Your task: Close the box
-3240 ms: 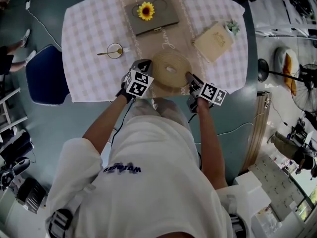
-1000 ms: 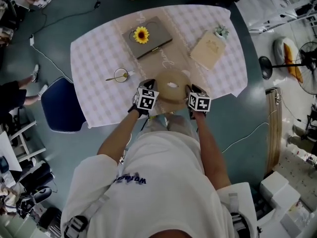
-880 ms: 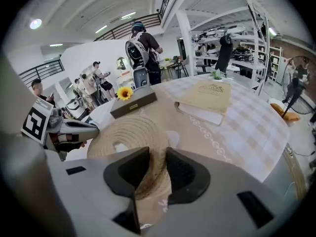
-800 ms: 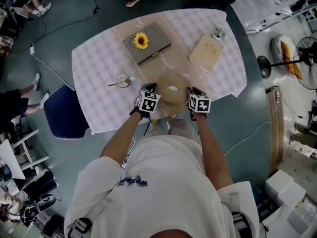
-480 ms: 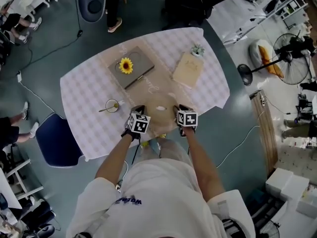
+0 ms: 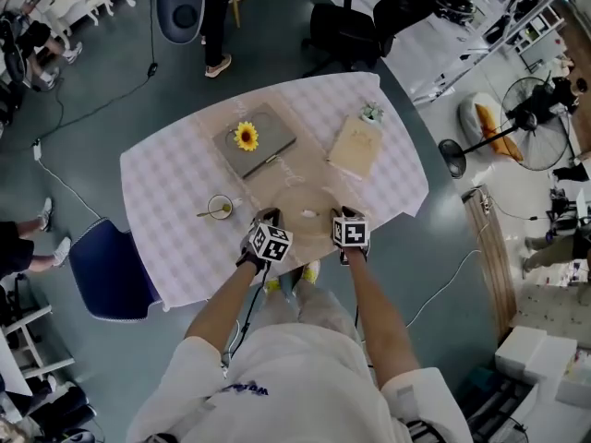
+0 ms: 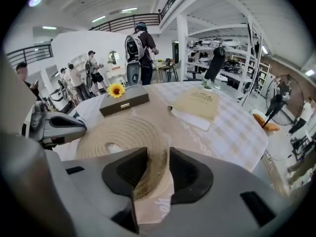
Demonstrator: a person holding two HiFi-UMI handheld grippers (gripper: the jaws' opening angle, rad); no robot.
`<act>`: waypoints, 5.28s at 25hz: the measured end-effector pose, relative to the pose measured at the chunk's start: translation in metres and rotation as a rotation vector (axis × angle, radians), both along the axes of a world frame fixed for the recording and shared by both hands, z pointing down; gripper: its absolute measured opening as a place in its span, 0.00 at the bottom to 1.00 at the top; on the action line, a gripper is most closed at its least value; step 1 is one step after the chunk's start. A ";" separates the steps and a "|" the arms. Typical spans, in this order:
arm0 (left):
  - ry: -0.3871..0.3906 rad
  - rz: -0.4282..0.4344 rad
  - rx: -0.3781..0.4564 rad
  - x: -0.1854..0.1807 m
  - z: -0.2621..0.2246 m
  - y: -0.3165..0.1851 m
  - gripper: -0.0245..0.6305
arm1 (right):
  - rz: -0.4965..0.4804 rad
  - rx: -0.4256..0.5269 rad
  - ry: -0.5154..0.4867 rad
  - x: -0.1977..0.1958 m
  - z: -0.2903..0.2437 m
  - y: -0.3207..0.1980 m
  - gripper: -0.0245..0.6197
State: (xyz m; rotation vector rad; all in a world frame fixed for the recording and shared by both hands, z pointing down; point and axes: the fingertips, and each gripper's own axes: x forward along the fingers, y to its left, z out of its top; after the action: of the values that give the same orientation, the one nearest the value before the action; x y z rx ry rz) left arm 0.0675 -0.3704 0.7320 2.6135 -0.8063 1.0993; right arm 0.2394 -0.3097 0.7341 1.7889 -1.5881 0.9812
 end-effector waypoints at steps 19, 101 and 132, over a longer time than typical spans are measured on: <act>0.270 -0.028 0.277 -0.070 -0.173 0.176 0.10 | -0.090 0.468 -0.021 -0.091 -0.168 0.160 0.30; 0.534 0.021 0.388 -0.118 -0.360 0.372 0.04 | -0.196 0.890 0.100 -0.146 -0.387 0.381 0.04; 0.515 0.035 0.387 -0.117 -0.352 0.381 0.04 | -0.211 0.872 0.105 -0.150 -0.384 0.386 0.04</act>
State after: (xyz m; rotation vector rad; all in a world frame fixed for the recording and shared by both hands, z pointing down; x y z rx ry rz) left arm -0.0492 0.0101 0.3804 3.0235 -0.9155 0.2484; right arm 0.0893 0.0766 0.3503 2.0684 -2.2729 0.0547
